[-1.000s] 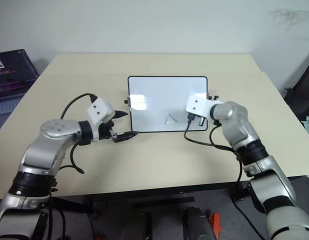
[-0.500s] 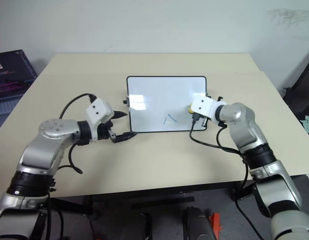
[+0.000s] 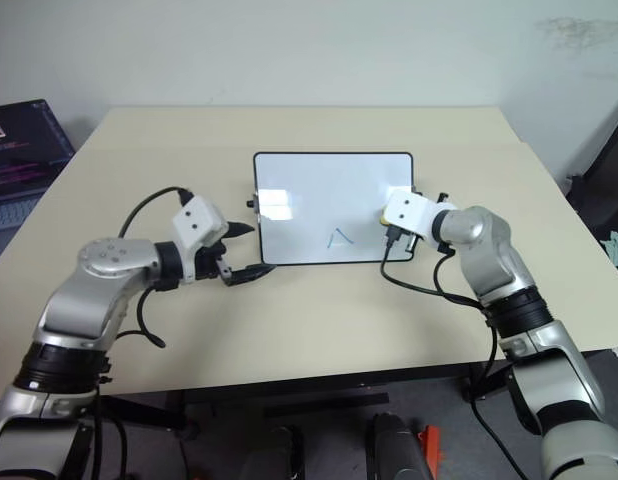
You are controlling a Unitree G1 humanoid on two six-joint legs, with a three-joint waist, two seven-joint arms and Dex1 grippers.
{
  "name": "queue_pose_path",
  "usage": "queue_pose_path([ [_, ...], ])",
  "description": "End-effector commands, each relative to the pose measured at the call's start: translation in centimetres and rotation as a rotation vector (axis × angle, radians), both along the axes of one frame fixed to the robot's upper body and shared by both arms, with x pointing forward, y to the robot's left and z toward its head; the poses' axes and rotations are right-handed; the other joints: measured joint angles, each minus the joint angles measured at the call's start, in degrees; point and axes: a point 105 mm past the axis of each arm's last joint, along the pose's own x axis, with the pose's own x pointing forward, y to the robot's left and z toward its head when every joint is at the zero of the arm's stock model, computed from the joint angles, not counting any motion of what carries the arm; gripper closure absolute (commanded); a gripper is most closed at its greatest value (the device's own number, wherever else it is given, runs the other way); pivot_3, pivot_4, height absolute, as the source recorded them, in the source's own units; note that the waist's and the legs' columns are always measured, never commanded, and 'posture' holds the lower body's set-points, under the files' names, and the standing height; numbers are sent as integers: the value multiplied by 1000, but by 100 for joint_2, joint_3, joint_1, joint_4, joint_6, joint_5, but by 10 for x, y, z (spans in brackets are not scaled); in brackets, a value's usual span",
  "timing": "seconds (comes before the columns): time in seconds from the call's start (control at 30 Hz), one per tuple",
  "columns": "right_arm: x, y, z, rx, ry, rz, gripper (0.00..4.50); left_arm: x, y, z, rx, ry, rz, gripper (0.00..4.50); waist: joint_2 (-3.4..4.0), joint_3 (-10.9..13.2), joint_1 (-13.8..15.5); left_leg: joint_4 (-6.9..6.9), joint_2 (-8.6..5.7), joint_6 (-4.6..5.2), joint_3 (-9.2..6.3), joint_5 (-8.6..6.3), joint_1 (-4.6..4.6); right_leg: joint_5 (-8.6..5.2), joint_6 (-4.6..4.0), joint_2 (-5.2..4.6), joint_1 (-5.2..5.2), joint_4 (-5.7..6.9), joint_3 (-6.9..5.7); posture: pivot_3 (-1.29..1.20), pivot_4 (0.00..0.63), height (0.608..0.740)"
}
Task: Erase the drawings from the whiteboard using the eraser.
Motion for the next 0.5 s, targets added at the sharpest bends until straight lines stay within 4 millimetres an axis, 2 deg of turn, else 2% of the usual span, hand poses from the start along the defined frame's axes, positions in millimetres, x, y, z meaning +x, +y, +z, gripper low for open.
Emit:
queue_pose_path([
  [0.03, 1, 0, 15, -12, -56, 10, 3696, -1, 0, 12, 4, -48, -8, 0, 0, 0, 0, 0, 0, 0, 0, 0, 0, 0, 0, 0, 0, 0, 0, 0, 150, 740],
  [0.17, -1, 7, 11, -32, -54, 29, 3696, -2, 1, 3, 6, -22, -2, 0, 0, 0, -3, 0, 0, 0, 0, 0, 0, 0, 0, 0, 0, 0, 0, 0, 150, 740],
  [0.33, -4, 23, -7, -84, -27, 71, 3697, -2, 5, -8, 10, 3, 14, 0, 0, 0, -5, 0, 0, 0, 0, 0, 1, 0, 0, 1, 0, 3, -1, 0, 150, 740],
  [0.5, 2, 49, -5, -72, -86, 68, 3697, -2, 5, -11, 15, 8, 18, 0, 0, 0, -6, 4, 0, 0, 0, 0, 1, 1, 0, 1, 0, 3, 0, 0, 150, 740],
])
